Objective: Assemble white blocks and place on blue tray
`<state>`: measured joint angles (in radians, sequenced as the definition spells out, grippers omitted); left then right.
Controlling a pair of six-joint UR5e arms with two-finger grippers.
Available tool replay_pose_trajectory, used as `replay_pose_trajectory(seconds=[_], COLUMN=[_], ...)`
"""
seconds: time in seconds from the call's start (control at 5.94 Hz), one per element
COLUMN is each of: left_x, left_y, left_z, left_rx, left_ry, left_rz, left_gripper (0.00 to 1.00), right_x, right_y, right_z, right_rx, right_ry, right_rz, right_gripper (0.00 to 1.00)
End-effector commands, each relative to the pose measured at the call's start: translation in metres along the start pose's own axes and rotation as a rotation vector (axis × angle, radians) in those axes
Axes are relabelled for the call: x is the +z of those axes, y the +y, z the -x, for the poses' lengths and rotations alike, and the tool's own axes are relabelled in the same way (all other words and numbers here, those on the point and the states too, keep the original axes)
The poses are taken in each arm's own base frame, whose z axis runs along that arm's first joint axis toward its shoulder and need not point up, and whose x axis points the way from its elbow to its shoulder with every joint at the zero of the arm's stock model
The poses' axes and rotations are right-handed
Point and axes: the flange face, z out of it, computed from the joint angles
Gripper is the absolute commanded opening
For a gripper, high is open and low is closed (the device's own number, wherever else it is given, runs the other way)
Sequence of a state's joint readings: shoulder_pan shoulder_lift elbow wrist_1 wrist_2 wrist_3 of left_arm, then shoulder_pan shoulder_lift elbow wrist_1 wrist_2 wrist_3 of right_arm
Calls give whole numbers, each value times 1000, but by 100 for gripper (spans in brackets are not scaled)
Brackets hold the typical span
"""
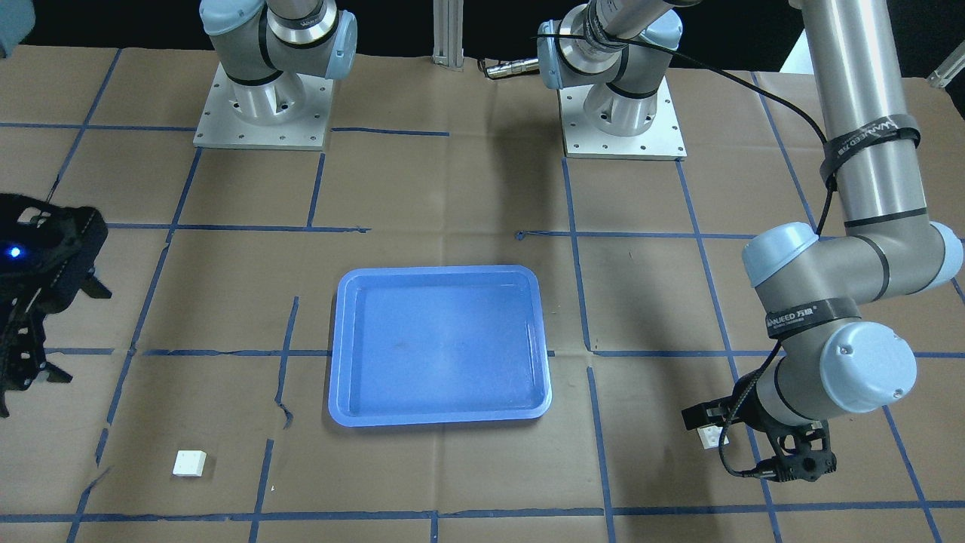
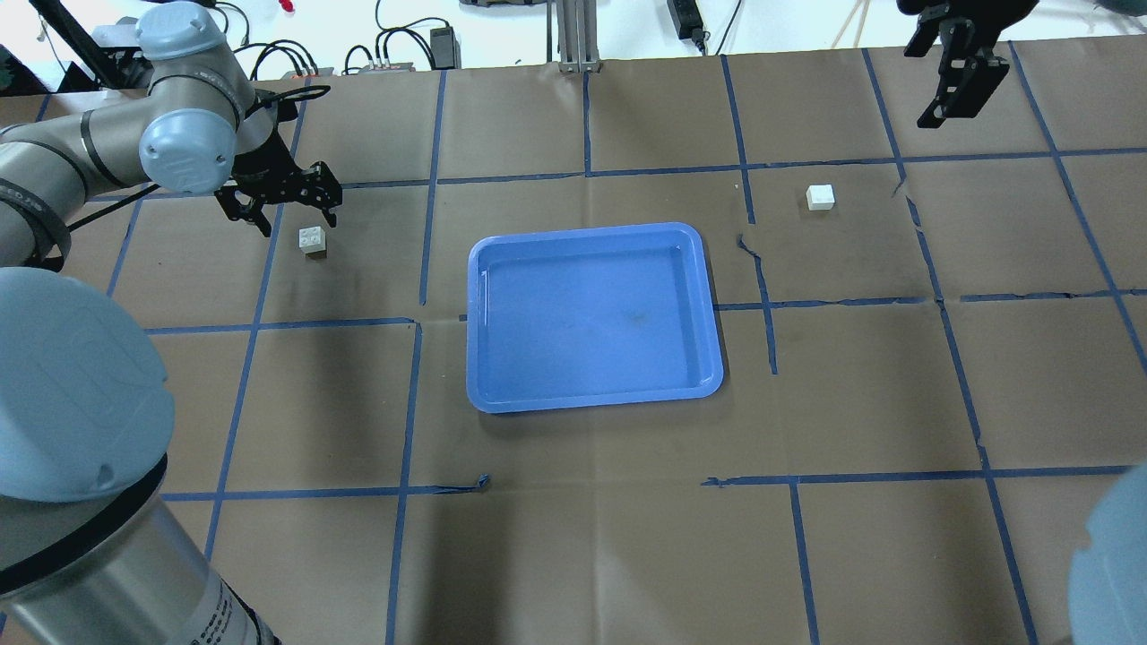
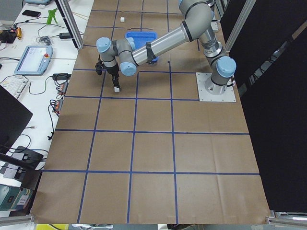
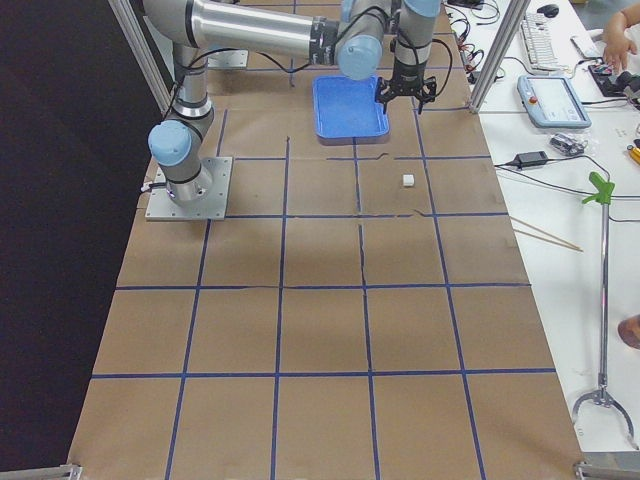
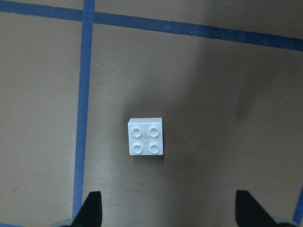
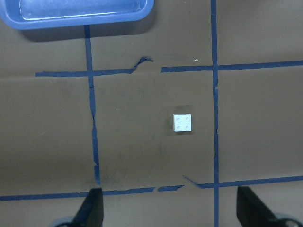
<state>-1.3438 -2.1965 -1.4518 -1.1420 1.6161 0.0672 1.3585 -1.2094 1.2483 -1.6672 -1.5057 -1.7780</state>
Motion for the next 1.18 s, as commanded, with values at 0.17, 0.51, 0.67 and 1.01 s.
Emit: replay_pose_trajectory(seconds=[0.17,0.51,0.67,1.01], left_x=[32,28,19,-28], left_y=[-9,-9,-9,36], left_z=[1,2,1,-34], left_rx=[23,53,107,437], left_ry=[9,7,5,-8], left_rz=[-14,-20,-40,-71], left_gripper=[60,3,0,0], right_x=[98,159,188,238], right_y=[53,51,51,54], right_z=[-50,-43,-39,-28], right_rx=[-10,-18,-30,-25], right_ry=[-64,-66,-27,-28], right_rz=[-235,-390,-379,-378], right_gripper=[100,100,100,100])
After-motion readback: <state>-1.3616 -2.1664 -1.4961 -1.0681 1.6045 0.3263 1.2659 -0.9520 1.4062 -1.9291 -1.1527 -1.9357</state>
